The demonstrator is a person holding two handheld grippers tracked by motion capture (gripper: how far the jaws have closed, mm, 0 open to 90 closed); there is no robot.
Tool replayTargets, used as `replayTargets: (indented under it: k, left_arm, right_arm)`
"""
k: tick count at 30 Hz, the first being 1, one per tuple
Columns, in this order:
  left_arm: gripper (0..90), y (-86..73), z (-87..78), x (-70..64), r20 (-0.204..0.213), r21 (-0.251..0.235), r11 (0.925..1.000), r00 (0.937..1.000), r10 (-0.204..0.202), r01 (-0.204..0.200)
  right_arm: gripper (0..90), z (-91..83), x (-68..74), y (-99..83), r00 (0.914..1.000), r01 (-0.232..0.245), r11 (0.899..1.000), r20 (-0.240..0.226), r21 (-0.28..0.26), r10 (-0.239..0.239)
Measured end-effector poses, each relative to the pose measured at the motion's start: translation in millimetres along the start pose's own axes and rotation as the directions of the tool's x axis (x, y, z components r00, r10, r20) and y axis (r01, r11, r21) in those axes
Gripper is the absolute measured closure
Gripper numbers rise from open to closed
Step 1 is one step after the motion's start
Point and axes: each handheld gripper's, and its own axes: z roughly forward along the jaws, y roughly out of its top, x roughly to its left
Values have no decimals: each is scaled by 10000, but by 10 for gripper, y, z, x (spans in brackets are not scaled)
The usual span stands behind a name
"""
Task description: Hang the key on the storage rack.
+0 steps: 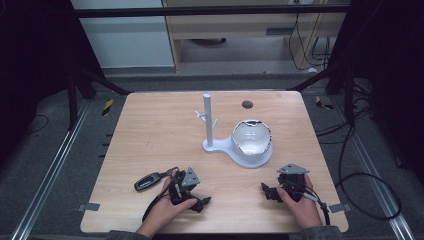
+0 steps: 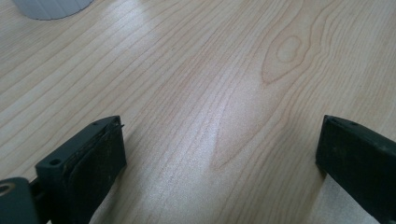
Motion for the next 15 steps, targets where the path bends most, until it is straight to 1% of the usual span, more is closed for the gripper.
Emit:
replayTargets:
  k: [1, 5, 10, 11, 12, 13, 14, 15]
  left_arm:
    - [7, 0, 1, 0, 10, -2, 10000, 10000, -4, 4]
    - [0, 10, 8, -7, 10, 90, 10000, 10000, -22, 22]
    - [1, 35, 31, -4, 84, 64, 10000, 10000, 41, -42]
    - [20, 43, 35, -5, 77, 20, 10000, 10000, 10, -10]
    - [20, 57, 34, 0, 19, 2, 9999, 9999, -103, 103]
    - [51, 107, 28, 21, 133, 141, 9995, 9995, -292, 290]
    - [52, 139, 18, 35, 150, 233, 9994, 9996, -250, 247]
    - [55, 139, 18, 35, 150, 233, 9994, 9996, -250, 247]
  right_arm:
    - [4, 5, -2, 1, 10000, 70, 10000, 18, -19, -70]
    - [4, 6, -1, 1, 10000, 67, 10000, 17, -18, -67]
    - [4, 6, 0, 2, 10000, 81, 10000, 0, -17, -81]
    - [4, 6, 0, 2, 10000, 81, 10000, -1, -20, -81]
    - [4, 6, 0, 2, 10000, 81, 10000, -1, -20, -81]
    - [5, 6, 2, 2, 10000, 88, 10000, 19, -18, -88]
    - [6, 5, 3, 1, 9999, 99, 10000, 29, -14, -99]
    - [6, 5, 3, 1, 9999, 99, 10000, 29, -14, -99]
